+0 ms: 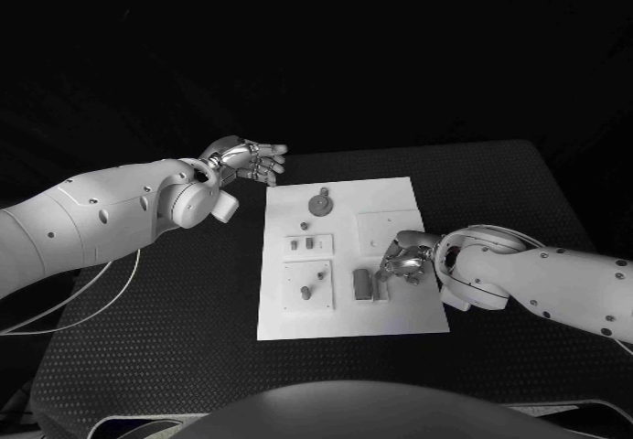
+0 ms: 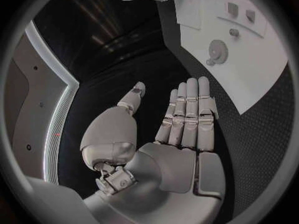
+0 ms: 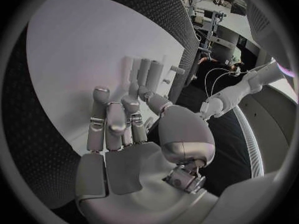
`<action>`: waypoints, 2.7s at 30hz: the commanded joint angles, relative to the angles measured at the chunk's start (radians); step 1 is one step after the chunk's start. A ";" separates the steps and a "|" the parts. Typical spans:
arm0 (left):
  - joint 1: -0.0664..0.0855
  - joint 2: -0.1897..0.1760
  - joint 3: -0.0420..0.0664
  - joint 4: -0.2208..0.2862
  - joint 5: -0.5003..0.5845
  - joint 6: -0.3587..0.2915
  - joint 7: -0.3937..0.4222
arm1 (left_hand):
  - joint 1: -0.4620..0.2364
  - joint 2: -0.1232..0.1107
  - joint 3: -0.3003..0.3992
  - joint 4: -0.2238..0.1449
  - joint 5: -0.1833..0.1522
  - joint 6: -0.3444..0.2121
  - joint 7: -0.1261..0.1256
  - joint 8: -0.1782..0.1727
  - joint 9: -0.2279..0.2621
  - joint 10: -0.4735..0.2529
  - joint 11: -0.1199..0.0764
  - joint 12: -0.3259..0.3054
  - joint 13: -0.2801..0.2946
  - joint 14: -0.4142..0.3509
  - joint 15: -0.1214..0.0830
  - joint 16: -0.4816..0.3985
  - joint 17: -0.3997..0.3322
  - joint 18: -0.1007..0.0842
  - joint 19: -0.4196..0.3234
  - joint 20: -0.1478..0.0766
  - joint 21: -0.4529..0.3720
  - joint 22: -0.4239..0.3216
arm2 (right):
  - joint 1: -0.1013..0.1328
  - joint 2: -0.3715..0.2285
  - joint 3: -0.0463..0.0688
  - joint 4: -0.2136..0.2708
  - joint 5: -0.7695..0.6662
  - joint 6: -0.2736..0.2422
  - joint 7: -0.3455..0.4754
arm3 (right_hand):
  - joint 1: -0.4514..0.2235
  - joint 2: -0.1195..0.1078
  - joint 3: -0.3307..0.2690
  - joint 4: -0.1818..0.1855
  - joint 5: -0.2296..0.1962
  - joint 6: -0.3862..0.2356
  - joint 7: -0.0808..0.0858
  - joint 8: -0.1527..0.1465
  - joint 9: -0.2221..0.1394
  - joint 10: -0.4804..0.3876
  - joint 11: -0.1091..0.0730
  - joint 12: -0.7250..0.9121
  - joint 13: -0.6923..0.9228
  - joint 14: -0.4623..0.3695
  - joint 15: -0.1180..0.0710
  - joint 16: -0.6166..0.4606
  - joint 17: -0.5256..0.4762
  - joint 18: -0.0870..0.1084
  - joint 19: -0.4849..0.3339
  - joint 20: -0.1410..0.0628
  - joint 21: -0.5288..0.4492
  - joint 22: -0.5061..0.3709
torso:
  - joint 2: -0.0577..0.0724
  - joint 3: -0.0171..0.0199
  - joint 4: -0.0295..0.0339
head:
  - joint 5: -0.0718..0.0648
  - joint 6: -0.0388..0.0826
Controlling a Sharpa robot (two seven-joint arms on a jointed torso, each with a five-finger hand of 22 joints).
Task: Assemble the parts on the task board
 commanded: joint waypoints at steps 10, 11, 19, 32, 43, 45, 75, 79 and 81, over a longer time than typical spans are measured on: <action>0.001 0.001 0.001 0.002 0.006 0.013 0.006 | -0.004 0.007 0.000 -0.009 -0.006 -0.006 -0.003 -0.003 -0.001 -0.005 0.001 -0.003 -0.001 -0.003 0.001 -0.004 0.001 0.019 -0.008 0.002 -0.001 -0.002 | -0.008 -0.009 -0.007 -0.009 -0.043 0.042 -0.044 | 0.003 -0.010 0.000 -0.001 -0.003 0.007 0.000 0.004 0.002 0.002 -0.004 0.005 0.002 0.005 0.000 0.006 0.000 0.020 -0.005 0.002 0.008 0.021 | 0.000 0.0004 -0.0006 | -0.001 0.000; 0.001 0.001 0.001 0.002 0.006 0.014 0.006 | -0.004 0.007 0.000 -0.009 -0.006 -0.006 -0.003 -0.003 -0.001 -0.005 0.001 -0.003 -0.001 -0.003 0.001 -0.004 0.001 0.019 -0.008 0.002 -0.001 -0.002 | -0.008 -0.009 -0.007 -0.008 -0.043 0.040 -0.044 | 0.003 -0.010 -0.001 -0.001 -0.003 0.007 0.000 0.004 0.002 0.002 -0.004 0.005 0.002 0.005 0.000 0.006 0.000 0.020 -0.005 0.002 0.008 0.021 | 0.000 0.0004 -0.0005 | -0.001 0.000; 0.001 0.002 0.001 0.001 0.006 0.013 0.006 | -0.004 0.007 0.000 -0.010 -0.006 -0.006 -0.002 -0.003 -0.001 -0.005 0.001 -0.003 -0.001 -0.003 0.001 -0.004 0.002 0.019 -0.008 0.002 -0.001 -0.002 | -0.009 -0.013 -0.007 -0.007 -0.041 0.020 -0.028 | 0.001 -0.011 -0.004 0.000 -0.003 0.007 0.000 0.004 0.002 0.002 -0.004 0.005 0.002 0.004 0.000 0.006 -0.002 0.020 -0.005 0.003 0.008 0.021 | 0.000 0.0004 -0.0003 | -0.002 0.000; 0.001 0.001 0.001 -0.001 0.006 0.014 0.007 | -0.004 0.008 0.001 -0.010 -0.006 -0.006 -0.002 -0.003 -0.001 -0.006 0.001 -0.003 -0.001 -0.003 0.001 -0.004 0.002 0.019 -0.009 0.002 -0.001 -0.002 | -0.008 -0.057 -0.006 0.027 -0.086 -0.149 0.126 | -0.032 -0.200 -0.021 0.049 -0.001 -0.049 0.020 -0.025 -0.012 -0.003 0.015 0.001 -0.002 -0.002 0.005 -0.005 -0.022 0.020 0.008 0.003 0.000 0.013 | 0.000 -0.0002 -0.0004 | -0.001 0.000; 0.001 -0.001 0.001 0.000 0.006 0.015 0.005 | -0.005 0.008 0.001 -0.011 -0.006 -0.006 -0.002 -0.003 -0.001 -0.006 0.001 -0.003 -0.001 -0.003 0.001 -0.005 0.002 0.019 -0.009 0.002 -0.001 -0.002 | -0.007 -0.072 -0.006 0.048 -0.253 -0.057 -0.005 | -0.117 -0.332 -0.066 0.160 -0.008 -0.035 0.014 -0.010 -0.002 -0.017 0.009 0.002 -0.001 -0.017 0.002 -0.012 -0.036 0.020 0.004 0.003 -0.012 0.016 | 0.000 0.0001 -0.0015 | -0.001 0.000; 0.001 -0.001 0.001 0.000 0.006 0.017 0.005 | -0.005 0.008 0.001 -0.011 -0.006 -0.006 -0.002 -0.003 -0.001 -0.006 0.001 -0.003 -0.001 -0.003 0.001 -0.005 0.003 0.019 -0.009 0.002 -0.001 -0.002 | -0.007 -0.068 -0.006 0.044 -0.294 -0.035 -0.046 | -0.160 -0.337 -0.081 0.189 -0.007 -0.020 0.010 0.000 0.003 -0.018 0.006 0.002 -0.001 -0.017 0.000 -0.012 -0.034 0.020 0.002 0.004 -0.014 0.015 | 0.000 -0.0002 -0.0014 | -0.001 0.000; 0.002 -0.001 0.000 0.004 0.005 0.030 -0.005 | -0.010 0.009 0.000 -0.009 -0.006 -0.006 -0.002 -0.003 -0.001 -0.005 0.001 -0.003 -0.001 -0.003 0.001 -0.005 0.004 0.019 -0.009 0.002 -0.001 -0.002 | -0.021 0.005 -0.007 0.033 -0.407 0.062 -0.114 | -0.266 -0.348 -0.069 0.363 -0.007 0.109 -0.080 0.228 0.137 0.202 -0.075 0.247 0.162 0.061 -0.023 0.033 0.052 0.020 0.036 -0.040 0.010 0.019 | 0.000 -0.0013 0.0002 | -0.001 0.000; 0.002 -0.001 0.000 0.003 0.005 0.031 -0.007 | -0.010 0.010 0.000 -0.009 -0.006 -0.006 -0.003 -0.003 -0.001 -0.005 0.001 -0.003 -0.001 -0.003 0.001 -0.006 0.004 0.019 -0.009 0.002 -0.001 -0.002 | -0.022 0.006 -0.008 0.033 -0.406 0.070 -0.108 | -0.261 -0.347 -0.071 0.356 -0.007 0.105 -0.081 0.235 0.141 0.203 -0.076 0.248 0.163 0.060 -0.023 0.033 0.051 0.020 0.035 -0.040 0.011 0.019 | 0.000 0.0000 0.0004 | 0.000 0.000; 0.002 -0.002 0.000 0.003 0.005 0.031 -0.007 | -0.010 0.010 0.000 -0.009 -0.006 -0.006 -0.003 -0.003 -0.001 -0.005 0.001 -0.003 -0.001 -0.003 0.001 -0.006 0.004 0.019 -0.009 0.002 -0.001 -0.002 | -0.022 0.006 -0.008 0.033 -0.402 0.073 -0.106 | -0.258 -0.347 -0.073 0.353 -0.007 0.104 -0.081 0.238 0.142 0.203 -0.076 0.248 0.163 0.061 -0.023 0.034 0.051 0.020 0.035 -0.039 0.011 0.019 | 0.000 0.0000 0.0003 | 0.000 0.000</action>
